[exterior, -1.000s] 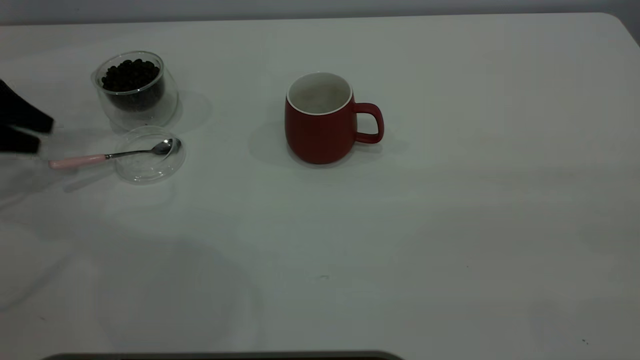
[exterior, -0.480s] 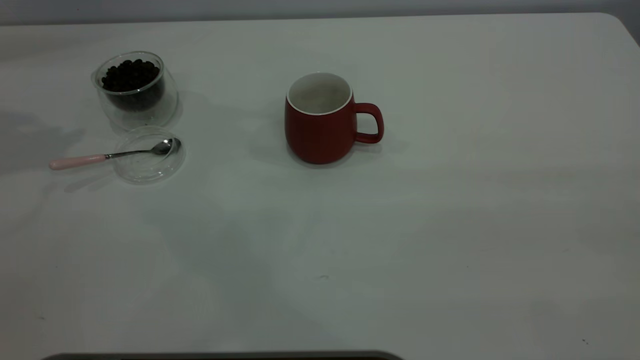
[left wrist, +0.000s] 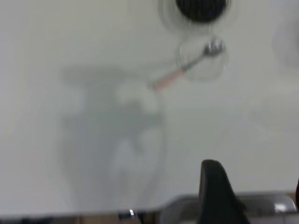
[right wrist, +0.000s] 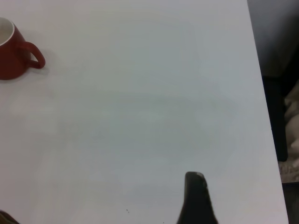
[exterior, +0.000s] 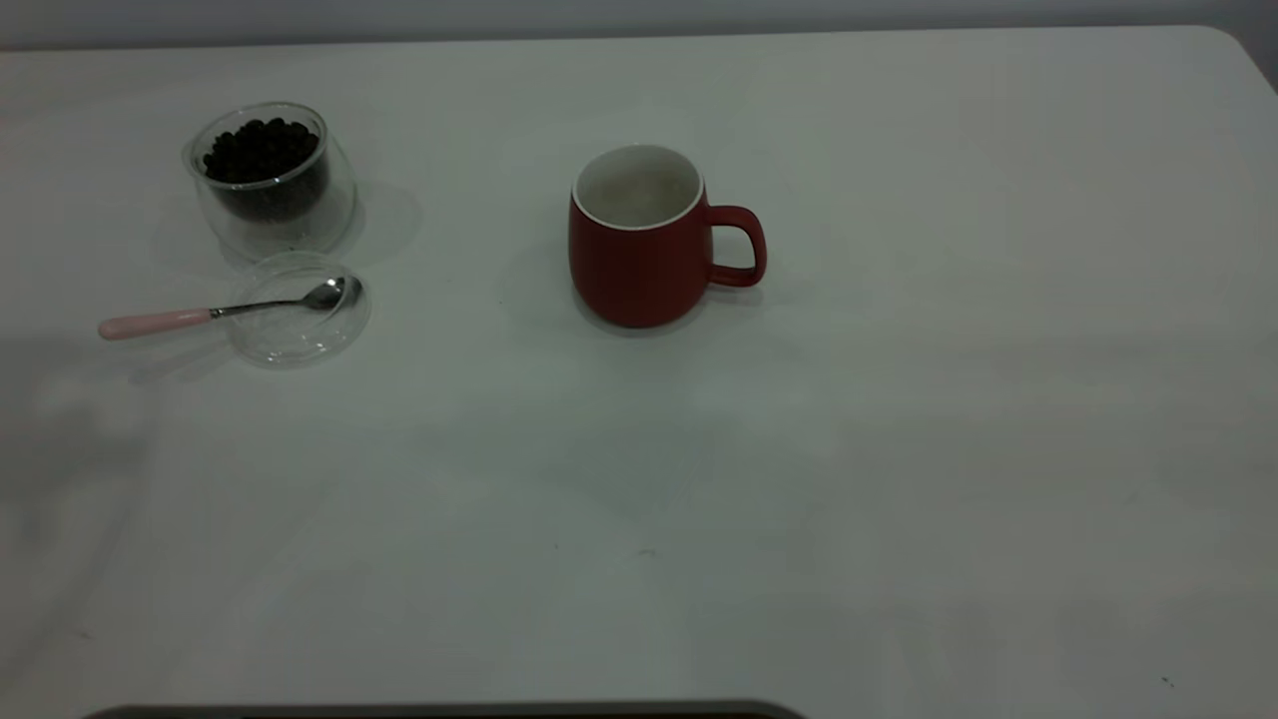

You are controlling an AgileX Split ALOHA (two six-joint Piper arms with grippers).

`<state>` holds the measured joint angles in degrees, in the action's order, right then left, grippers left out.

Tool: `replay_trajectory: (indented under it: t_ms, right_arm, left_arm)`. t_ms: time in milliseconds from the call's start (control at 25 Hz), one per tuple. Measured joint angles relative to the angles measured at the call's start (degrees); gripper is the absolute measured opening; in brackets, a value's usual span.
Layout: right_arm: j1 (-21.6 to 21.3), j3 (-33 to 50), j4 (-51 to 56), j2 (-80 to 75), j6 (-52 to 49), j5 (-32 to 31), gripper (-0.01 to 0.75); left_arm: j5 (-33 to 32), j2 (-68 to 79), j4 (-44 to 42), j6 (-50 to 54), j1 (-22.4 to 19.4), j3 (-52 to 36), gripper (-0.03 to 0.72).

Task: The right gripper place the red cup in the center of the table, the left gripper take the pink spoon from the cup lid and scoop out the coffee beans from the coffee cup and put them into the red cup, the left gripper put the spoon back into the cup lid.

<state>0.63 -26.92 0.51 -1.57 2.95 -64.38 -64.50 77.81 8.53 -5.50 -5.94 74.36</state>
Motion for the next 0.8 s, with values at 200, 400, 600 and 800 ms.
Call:
replay_trajectory:
  t_ms: [200,400,600,800]
  right_arm:
    - [0.00,0.00,0.00,0.00,0.00,0.00,0.577]
    - [0.00,0.00,0.00,0.00,0.00,0.00,0.577]
    - [0.00,0.00,0.00,0.00,0.00,0.00,0.577]
    - [0.00,0.00,0.00,0.00,0.00,0.00,0.577]
  left_arm:
    - [-2.50,-6.47,-0.76,2.81,2.35,-9.06,0.460]
    - [-2.50,-17.81,-3.15,3.06,2.35,-23.56,0.460]
    - [-1.07,-30.27,-5.47,1.19,2.35,-35.28,0.460]
    - [1.21,-42.47,-6.28,1.07,2.35,-44.33,0.460]
